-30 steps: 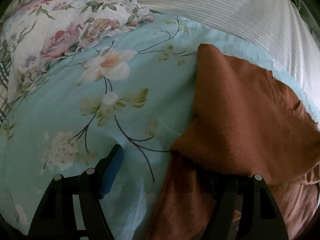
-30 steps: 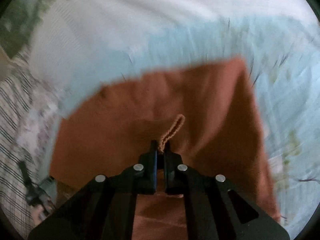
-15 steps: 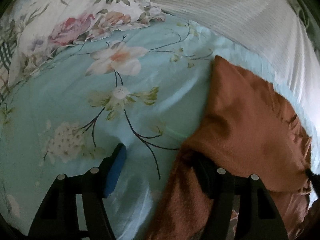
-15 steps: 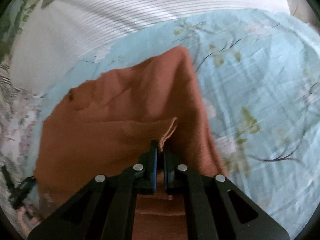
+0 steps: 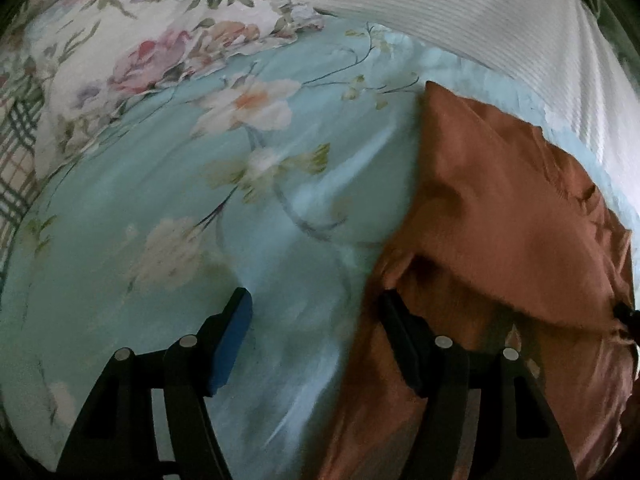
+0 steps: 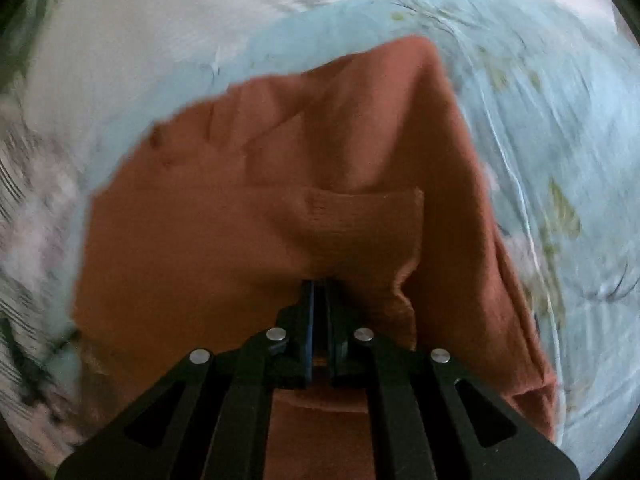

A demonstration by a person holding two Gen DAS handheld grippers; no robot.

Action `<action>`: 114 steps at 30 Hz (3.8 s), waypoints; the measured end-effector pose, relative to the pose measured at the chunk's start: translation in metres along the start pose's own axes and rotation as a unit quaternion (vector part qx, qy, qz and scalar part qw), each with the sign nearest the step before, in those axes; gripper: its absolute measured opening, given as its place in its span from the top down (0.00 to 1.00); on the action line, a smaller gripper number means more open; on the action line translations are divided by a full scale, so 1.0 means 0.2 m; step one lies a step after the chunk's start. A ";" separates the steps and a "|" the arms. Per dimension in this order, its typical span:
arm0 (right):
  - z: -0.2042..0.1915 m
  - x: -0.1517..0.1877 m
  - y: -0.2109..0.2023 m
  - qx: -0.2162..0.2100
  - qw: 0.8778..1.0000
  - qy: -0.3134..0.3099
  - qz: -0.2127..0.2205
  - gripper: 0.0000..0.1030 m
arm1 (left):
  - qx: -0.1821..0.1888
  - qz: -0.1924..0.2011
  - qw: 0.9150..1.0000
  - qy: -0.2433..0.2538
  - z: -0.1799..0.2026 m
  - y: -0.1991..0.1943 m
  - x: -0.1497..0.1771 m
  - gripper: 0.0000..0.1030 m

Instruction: Fold small clothes

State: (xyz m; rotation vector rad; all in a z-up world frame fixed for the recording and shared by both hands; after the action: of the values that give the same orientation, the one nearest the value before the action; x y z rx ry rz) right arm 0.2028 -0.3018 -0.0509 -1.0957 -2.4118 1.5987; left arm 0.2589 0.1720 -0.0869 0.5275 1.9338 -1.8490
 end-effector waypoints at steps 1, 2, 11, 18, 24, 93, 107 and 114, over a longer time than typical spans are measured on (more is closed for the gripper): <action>0.01 0.01 -0.06 0.003 1.000 0.003 0.008 0.94 | -0.003 -0.007 1.000 0.005 -0.01 -0.02 0.03 0.34; 0.03 0.04 -0.15 -0.005 1.000 0.002 0.019 0.91 | 0.000 -0.011 1.000 0.010 -0.01 -0.04 0.05 0.34; 0.18 0.39 -0.58 -0.047 0.997 -0.048 0.040 0.31 | 0.026 -0.044 0.992 0.111 0.14 -0.27 0.47 0.33; 0.50 0.61 -0.79 -0.045 0.998 -0.024 0.027 0.31 | 0.003 -0.047 0.988 0.148 0.02 -0.48 0.73 0.33; 0.70 0.83 -0.92 -0.089 0.996 -0.009 0.003 0.28 | 0.100 -0.042 0.989 0.097 -0.10 -0.55 0.85 0.32; 0.42 0.44 -0.98 -0.292 0.952 -0.031 0.088 0.93 | 0.282 0.152 0.946 0.045 0.06 -0.75 0.19 0.95; 0.13 -0.33 -0.50 -0.178 0.978 -0.021 0.109 0.93 | 0.178 0.114 0.977 0.030 0.27 -0.19 -0.62 0.96; 0.12 -0.46 -0.12 -0.115 0.992 -0.021 0.053 0.93 | 0.145 0.064 0.987 0.024 0.33 0.19 -0.73 0.95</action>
State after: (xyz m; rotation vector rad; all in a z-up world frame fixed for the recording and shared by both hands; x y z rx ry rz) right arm 0.2502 -0.3786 -0.0122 -1.2552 -2.6616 1.4113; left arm 0.4055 0.1097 -0.0430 0.7744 1.6252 -2.0601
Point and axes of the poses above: each gripper's, at about its wrist camera, not at the fingertips, and y roughly the way its jaws point, z to its right, x to its underside, the point moved 1 cm from there along y, roughly the way its jaws point, and after that the axes turned 12 degrees about y, right-handed, at the moved point
